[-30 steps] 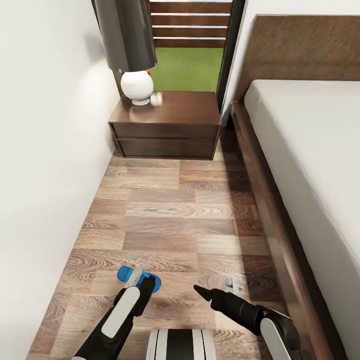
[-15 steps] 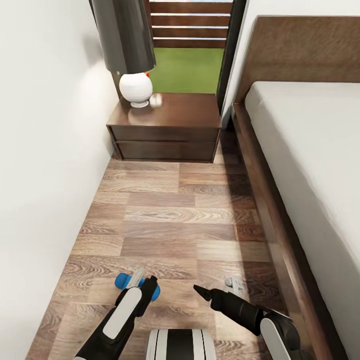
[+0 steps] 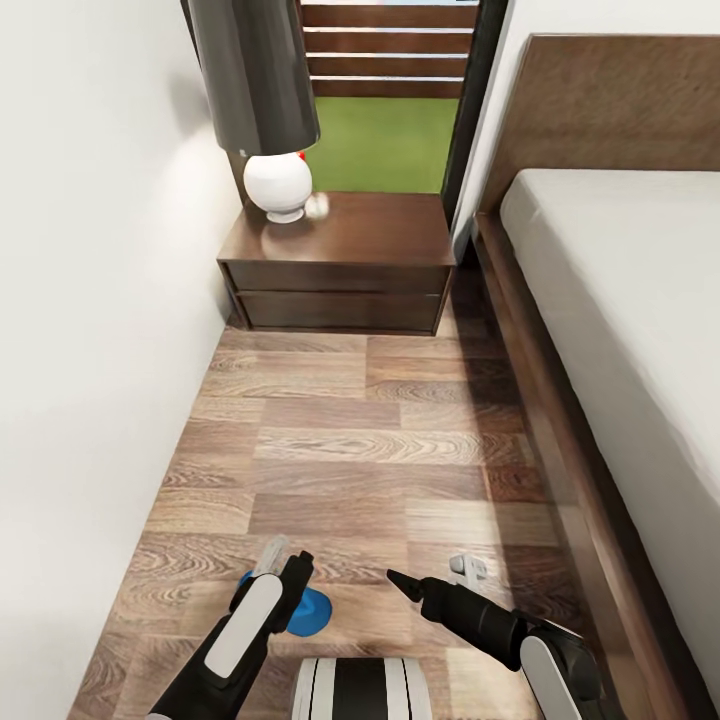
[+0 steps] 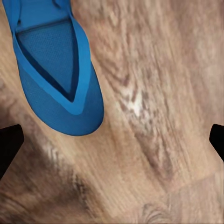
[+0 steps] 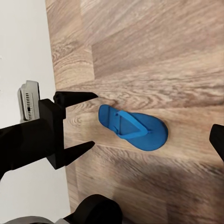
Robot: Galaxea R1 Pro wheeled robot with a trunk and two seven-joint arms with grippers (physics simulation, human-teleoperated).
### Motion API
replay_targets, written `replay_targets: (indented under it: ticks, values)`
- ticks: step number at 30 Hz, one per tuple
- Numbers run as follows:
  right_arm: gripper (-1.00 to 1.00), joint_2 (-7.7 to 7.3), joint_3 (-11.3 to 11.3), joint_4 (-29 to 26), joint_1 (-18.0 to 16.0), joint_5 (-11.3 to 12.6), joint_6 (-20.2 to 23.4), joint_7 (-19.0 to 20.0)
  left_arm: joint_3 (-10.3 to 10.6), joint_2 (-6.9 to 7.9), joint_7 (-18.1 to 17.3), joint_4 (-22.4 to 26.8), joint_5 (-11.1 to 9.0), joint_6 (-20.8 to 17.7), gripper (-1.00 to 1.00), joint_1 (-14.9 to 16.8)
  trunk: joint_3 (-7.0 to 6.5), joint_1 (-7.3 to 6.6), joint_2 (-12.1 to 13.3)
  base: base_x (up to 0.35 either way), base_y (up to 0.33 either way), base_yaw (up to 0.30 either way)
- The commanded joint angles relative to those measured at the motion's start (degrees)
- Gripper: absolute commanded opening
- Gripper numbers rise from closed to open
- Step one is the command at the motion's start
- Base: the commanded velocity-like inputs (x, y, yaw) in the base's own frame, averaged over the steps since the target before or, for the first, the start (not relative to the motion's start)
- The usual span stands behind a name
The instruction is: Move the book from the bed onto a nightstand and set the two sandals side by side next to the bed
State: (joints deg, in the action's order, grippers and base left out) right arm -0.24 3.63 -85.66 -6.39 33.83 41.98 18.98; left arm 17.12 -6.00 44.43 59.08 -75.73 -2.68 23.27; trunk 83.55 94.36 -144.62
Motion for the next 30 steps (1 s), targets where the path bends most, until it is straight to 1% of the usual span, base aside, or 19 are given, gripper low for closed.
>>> replay_targets:
  ticks: [1, 3, 6, 8, 12, 21, 24, 27, 29, 30]
  values:
    - [1.0, -0.02, -0.01, -0.03, -0.02, 0.01, 0.21, 0.1, -0.07, 0.01, 0.32, 0.07, -0.03, -0.12, 1.0, 0.02, 0.04, -0.01, -0.01, 0.007, 0.005, 0.0]
    - [1.0, -0.02, -0.02, -0.03, -0.02, 0.01, 0.21, 0.1, -0.14, 0.01, 0.35, 0.07, -0.03, 0.07, 1.0, 0.02, 0.04, -0.01, -0.01, 0.005, 0.004, 0.0]
    - [1.0, -0.04, -0.01, -0.03, -0.02, 0.01, 0.21, 0.1, -0.2, 0.06, 0.42, 0.07, -0.03, 1.46, 1.0, 0.02, 0.04, -0.01, -0.01, 0.002, 0.002, 0.0]
    - [1.0, -0.03, -0.02, -0.03, -0.02, 0.01, 0.21, 0.1, -0.23, 0.09, 0.5, 0.07, -0.03, 4.11, 1.0, 0.02, 0.04, -0.01, -0.01, 0.001, 0.0, 0.0]
    - [1.0, -0.03, -0.01, -0.03, -0.02, 0.01, 0.21, 0.1, -0.24, 0.1, 0.68, 0.07, -0.03, 7.11, 1.0, 0.01, 0.04, -0.01, -0.01, 0.0, 0.0, 0.0]
    - [1.0, -0.02, 0.03, -0.02, -0.02, 0.01, 0.21, 0.1, -0.25, 0.14, 0.71, -0.27, 0.17, 8.22, 1.0, 0.02, 0.04, -0.01, -0.01, 0.0, 0.0, 0.0]
    - [1.0, -0.02, 0.05, 0.01, -0.02, 0.01, 0.21, 0.1, -0.25, 0.14, 0.5, -3.27, 2.06, 8.29, 1.0, 0.55, 0.04, -0.01, -0.01, 0.0, 0.0, 0.0]
    - [1.0, -0.02, 0.05, 0.02, -0.02, 0.01, 0.21, 0.1, -0.25, 0.05, 0.41, -5.65, 2.74, 8.29, 1.0, 1.71, 0.04, -0.01, -0.01, 0.0, 0.0, 0.0]
    - [1.0, -0.02, 0.06, 0.0, -0.02, 0.01, 0.21, 0.1, -0.25, -0.05, 0.29, -8.88, 3.18, 8.28, 1.0, 3.61, 0.04, -0.01, -0.01, 0.0, 0.0, 0.0]
    - [1.0, -0.02, 0.06, -0.01, -0.02, 0.01, 0.21, 0.1, -0.23, -0.07, 0.26, -9.65, 3.23, 8.27, 1.0, 4.02, 0.04, -0.01, -0.01, 0.0, 0.0, 0.0]
